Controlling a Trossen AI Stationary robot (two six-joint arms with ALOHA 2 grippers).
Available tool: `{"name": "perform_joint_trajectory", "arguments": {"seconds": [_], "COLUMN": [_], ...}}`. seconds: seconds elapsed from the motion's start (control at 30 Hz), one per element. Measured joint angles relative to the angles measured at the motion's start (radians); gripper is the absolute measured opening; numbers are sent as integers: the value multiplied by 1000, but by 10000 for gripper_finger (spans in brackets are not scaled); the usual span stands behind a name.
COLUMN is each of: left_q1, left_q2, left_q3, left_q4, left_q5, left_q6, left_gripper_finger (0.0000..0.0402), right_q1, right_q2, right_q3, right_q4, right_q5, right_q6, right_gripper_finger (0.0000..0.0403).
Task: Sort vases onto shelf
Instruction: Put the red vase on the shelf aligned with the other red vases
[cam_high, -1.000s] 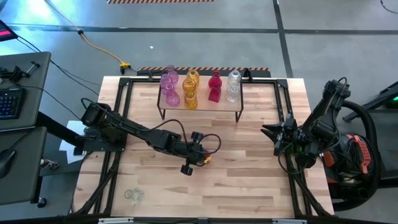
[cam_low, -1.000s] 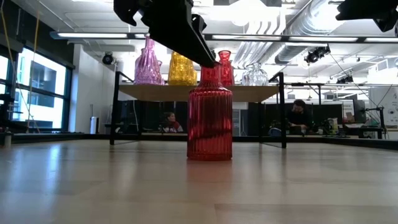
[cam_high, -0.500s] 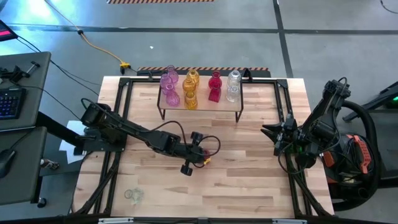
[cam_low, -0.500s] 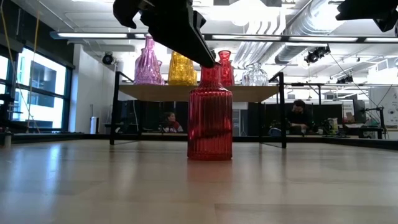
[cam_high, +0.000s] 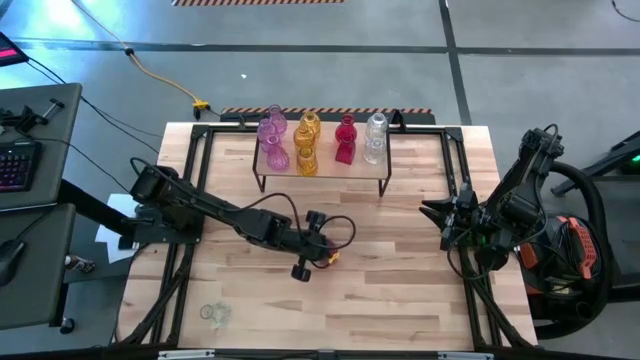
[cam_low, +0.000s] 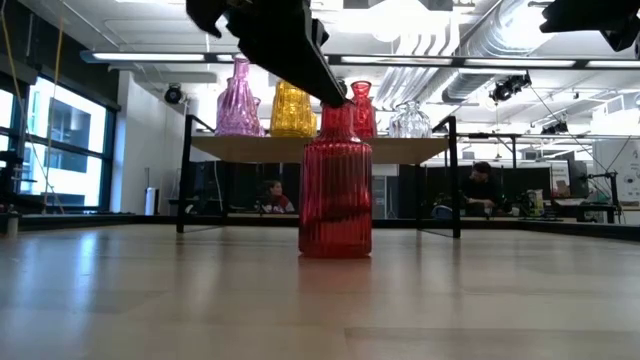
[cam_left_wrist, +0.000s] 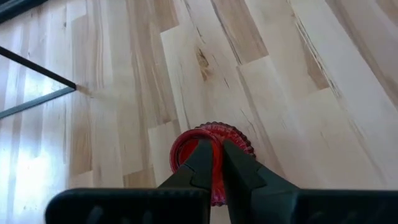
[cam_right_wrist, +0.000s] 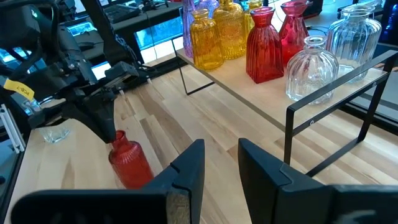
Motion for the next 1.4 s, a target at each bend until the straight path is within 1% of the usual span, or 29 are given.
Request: {"name": "perform_joint_trajectory", "arguments": {"seconds": [0.2, 0.57, 0.73, 1.03, 1.13, 1.4], "left_q1": [0, 0, 2, 30, 43, 88], "left_q2": [0, 0, -1, -2, -2, -4], "left_q3": [52, 55, 55, 55, 86, 231], "left_q4": [-47, -43, -40, -39, -74, -203], "left_q5": [-15, -20, -39, -47, -47, -45], "left_q6": [17, 14, 15, 17, 14, 51], "left_gripper_finger": [7, 7, 7, 7, 7, 7], "right_q1": [0, 0, 0, 0, 0, 0], "right_q2": [0, 0, 0, 0, 0, 0], "right_q3": [0, 0, 0, 0, 0, 0], "right_q4": [0, 0, 0, 1, 1, 1], "right_q5": [0, 0, 0, 0, 0, -1], "right_q6": [0, -1, -2, -2, -3, -3], "right_gripper_finger": [81, 81, 81, 81, 81, 81]}}
